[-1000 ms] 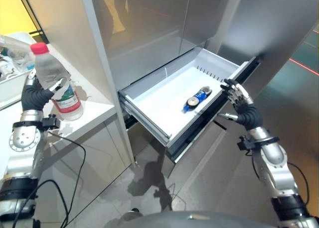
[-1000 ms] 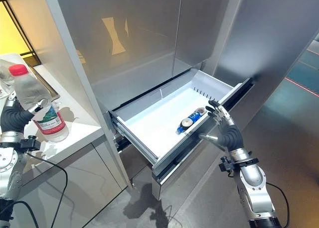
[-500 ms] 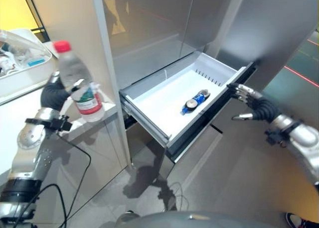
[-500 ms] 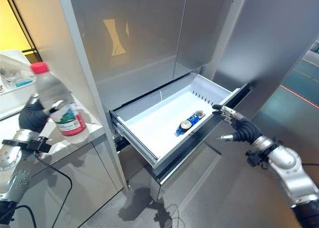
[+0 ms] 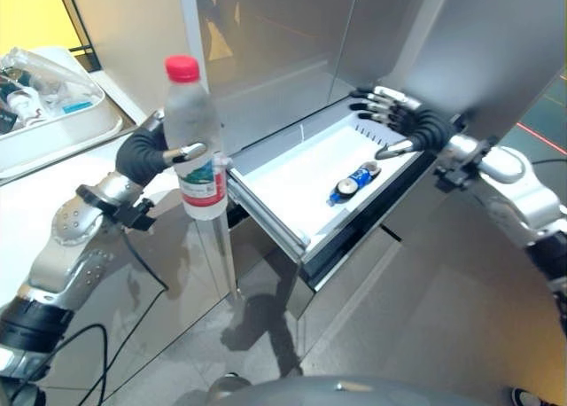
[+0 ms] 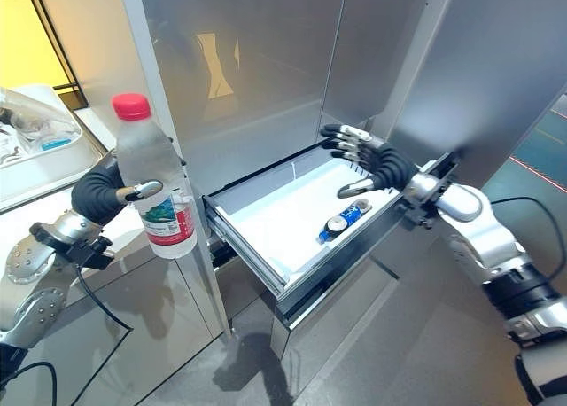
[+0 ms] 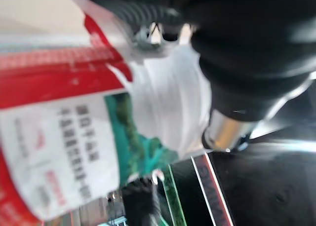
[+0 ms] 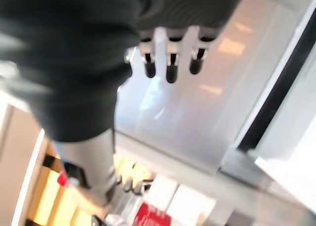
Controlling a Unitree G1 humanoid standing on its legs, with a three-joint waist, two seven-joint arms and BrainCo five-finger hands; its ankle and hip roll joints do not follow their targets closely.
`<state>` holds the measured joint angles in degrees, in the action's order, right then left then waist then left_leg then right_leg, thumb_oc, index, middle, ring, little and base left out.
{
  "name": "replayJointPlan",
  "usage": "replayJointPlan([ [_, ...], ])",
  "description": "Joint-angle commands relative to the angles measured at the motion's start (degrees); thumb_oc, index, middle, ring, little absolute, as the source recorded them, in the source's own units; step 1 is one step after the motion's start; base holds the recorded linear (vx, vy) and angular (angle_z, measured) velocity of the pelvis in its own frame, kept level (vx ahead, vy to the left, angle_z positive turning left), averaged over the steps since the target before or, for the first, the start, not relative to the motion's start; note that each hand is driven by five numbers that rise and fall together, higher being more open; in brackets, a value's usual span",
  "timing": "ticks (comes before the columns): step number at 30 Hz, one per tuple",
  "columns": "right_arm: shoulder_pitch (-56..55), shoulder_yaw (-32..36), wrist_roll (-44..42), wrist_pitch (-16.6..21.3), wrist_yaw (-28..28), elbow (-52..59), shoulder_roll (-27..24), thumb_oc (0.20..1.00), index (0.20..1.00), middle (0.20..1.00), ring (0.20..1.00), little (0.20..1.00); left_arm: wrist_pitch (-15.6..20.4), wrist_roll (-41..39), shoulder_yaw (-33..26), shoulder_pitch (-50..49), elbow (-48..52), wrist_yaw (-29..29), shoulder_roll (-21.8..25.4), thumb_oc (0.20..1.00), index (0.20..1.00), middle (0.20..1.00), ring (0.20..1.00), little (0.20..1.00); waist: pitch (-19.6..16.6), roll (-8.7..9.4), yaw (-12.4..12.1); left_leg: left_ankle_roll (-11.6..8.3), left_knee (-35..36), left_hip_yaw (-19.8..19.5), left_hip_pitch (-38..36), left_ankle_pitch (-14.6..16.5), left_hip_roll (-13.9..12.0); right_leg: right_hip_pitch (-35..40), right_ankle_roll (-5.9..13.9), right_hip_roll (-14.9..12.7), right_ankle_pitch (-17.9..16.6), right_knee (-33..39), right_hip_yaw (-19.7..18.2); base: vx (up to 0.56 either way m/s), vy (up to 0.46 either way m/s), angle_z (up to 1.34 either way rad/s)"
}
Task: Take the drinks into the refrigerator
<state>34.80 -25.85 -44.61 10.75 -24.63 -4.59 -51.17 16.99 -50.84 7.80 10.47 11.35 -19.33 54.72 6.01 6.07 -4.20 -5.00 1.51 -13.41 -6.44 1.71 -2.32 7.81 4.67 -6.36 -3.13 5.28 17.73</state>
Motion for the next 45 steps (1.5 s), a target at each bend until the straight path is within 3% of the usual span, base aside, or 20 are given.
replayJointPlan([
  [1, 4.4, -2.0, -6.3, 0.1, -0.6, 1.7, 0.8, 1.0, 1.0, 1.0, 1.0, 1.0, 3.8, -4.3, 0.0, 9.5, 5.8, -0.4, -1.5, 0.2, 0.2, 0.2, 0.2, 0.2, -1.7, -1.0, -0.1, 4.42, 2.2, -2.6, 1.3, -0.8, 4.9, 2.9, -1.82, 2.4, 5.5, -3.2, 2.5, -0.01, 0.003, -0.04],
  [7, 4.0, -9.0, -14.0, -5.7, -5.9, 5.1, 3.4, 1.0, 1.0, 1.0, 1.0, 1.0, 3.5, -4.5, 3.3, 11.5, 6.3, -0.4, -2.8, 0.2, 0.2, 0.2, 0.2, 0.2, -1.6, -0.93, 0.0, 4.46, 2.3, -2.2, 0.9, -0.8, 4.9, 3.1, -1.82, 2.4, 5.3, -3.0, 2.1, -0.01, 0.001, -0.05],
  [12, 5.6, -14.2, -15.6, -7.7, -7.7, 7.5, 3.7, 1.0, 1.0, 1.0, 1.0, 1.0, 3.5, -4.2, 5.6, 12.8, 6.2, -0.4, -2.9, 0.2, 0.2, 0.2, 0.2, 0.2, -1.5, -0.98, 0.1, 4.43, 2.3, -1.8, 0.8, -0.8, 4.8, 2.9, -1.81, 2.4, 5.3, -3.1, 1.6, 0.0, 0.0, 0.0],
  [22, 8.8, -21.0, -17.3, -11.7, -10.7, 8.1, 13.3, 1.0, 1.0, 1.0, 1.0, 1.0, 3.4, -2.1, 9.3, 16.6, 4.7, -0.9, -7.5, 0.2, 0.2, 0.2, 0.2, 0.2, -0.8, -1.11, -0.3, 4.74, 1.8, -0.8, 0.6, -0.5, 4.6, 2.5, -1.96, 2.5, 5.2, -3.6, 0.1, -0.01, -0.002, -0.08],
  [45, 11.9, -21.8, -15.3, -11.3, -9.8, 4.9, 29.1, 1.0, 1.0, 1.0, 1.0, 1.0, 2.9, 0.9, 9.5, 17.1, 2.6, -0.3, -15.9, 0.2, 0.2, 0.2, 0.2, 0.2, -1.5, -0.98, -1.3, 5.36, 1.4, 0.1, 0.2, 0.2, 4.4, 3.1, -2.26, 2.5, 5.1, -3.0, -0.9, 0.0, 0.003, -0.02],
])
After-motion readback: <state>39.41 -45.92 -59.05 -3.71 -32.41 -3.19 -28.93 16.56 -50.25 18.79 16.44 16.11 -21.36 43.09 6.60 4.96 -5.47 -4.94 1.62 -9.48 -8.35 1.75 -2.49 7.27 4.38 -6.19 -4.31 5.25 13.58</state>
